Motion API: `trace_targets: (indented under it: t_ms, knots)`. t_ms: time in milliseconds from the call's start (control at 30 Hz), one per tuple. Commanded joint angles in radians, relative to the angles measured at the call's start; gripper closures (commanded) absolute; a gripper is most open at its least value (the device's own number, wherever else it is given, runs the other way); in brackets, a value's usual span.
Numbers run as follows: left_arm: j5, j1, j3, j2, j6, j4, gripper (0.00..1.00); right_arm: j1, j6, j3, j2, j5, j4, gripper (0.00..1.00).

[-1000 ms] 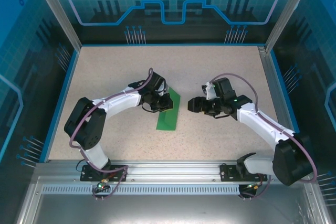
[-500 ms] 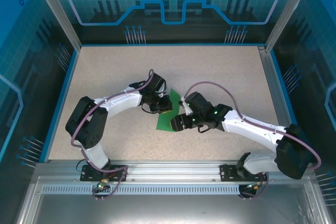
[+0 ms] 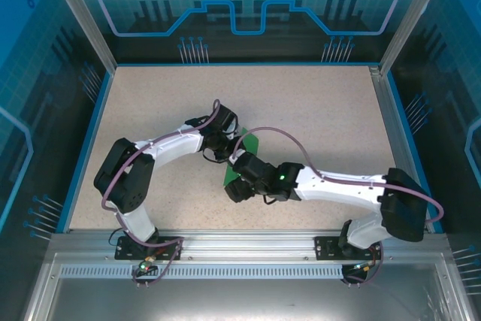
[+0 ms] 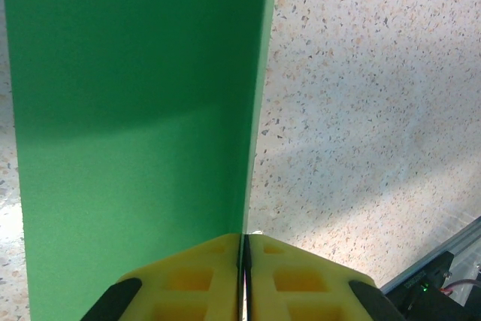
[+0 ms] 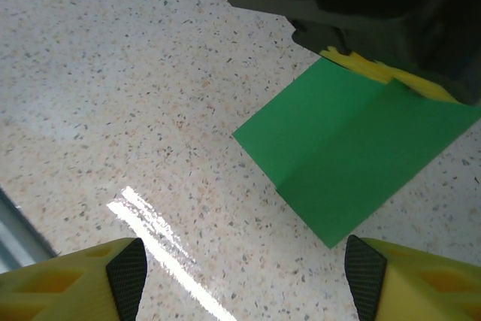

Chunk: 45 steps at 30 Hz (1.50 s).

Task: Fold a paper plane with a square sheet of paper (pick it up from the middle)
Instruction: Fold the triangle a second time at the center of the table.

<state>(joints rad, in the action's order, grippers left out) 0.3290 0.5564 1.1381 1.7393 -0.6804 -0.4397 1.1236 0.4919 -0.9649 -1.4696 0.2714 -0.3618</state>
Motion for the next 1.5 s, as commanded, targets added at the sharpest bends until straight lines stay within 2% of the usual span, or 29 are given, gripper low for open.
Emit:
trace_targets:
  t_ms: [0,233,367,500,700,867,1067,1133,1200,1267,1367,1400,1467]
  knots:
    - [0.019,0.005,0.026,0.019,-0.009,-0.018,0.87,0.038,-0.012,-0.039,-0.051,0.092,0.023,0.26]
    - [0.019,0.004,0.017,0.009,-0.009,-0.024,0.87,0.053,0.023,-0.047,-0.108,0.204,0.048,0.31]
    - [0.023,0.005,0.017,0.009,-0.009,-0.022,0.86,0.053,0.026,-0.068,-0.13,0.22,0.016,0.48]
    - [0.024,0.004,0.017,0.006,-0.01,-0.019,0.86,0.053,0.028,-0.057,-0.118,0.235,-0.001,0.57]
    - [0.023,0.004,0.023,0.011,-0.014,-0.018,0.86,0.047,0.029,-0.038,-0.083,0.225,-0.008,0.7]
    - [0.022,0.004,0.027,0.012,-0.015,-0.02,0.85,0.023,0.035,-0.016,-0.064,0.197,-0.002,0.84]
    - [0.019,0.005,0.026,0.004,-0.024,-0.012,0.86,-0.024,0.034,0.034,-0.015,0.112,0.051,0.94]
    - [0.023,0.004,0.024,0.003,-0.024,-0.005,0.89,-0.042,0.039,0.057,0.004,0.085,0.073,0.95]
    - [0.019,0.005,0.028,0.005,-0.024,-0.013,0.83,-0.062,0.044,0.079,0.03,0.052,0.098,0.95]
    - [0.02,0.004,0.029,0.009,-0.022,-0.013,0.88,-0.087,0.048,0.127,0.057,-0.01,0.143,0.96]
    - [0.022,0.004,0.031,0.01,-0.025,-0.011,0.85,-0.122,0.061,0.163,0.086,-0.06,0.18,0.95]
    - [0.021,0.005,0.033,0.011,-0.025,-0.012,0.85,-0.127,0.06,0.167,0.092,-0.077,0.182,0.93]
    - [0.024,0.005,0.035,0.016,-0.025,-0.012,0.88,-0.121,0.044,0.167,0.1,-0.091,0.187,0.76]
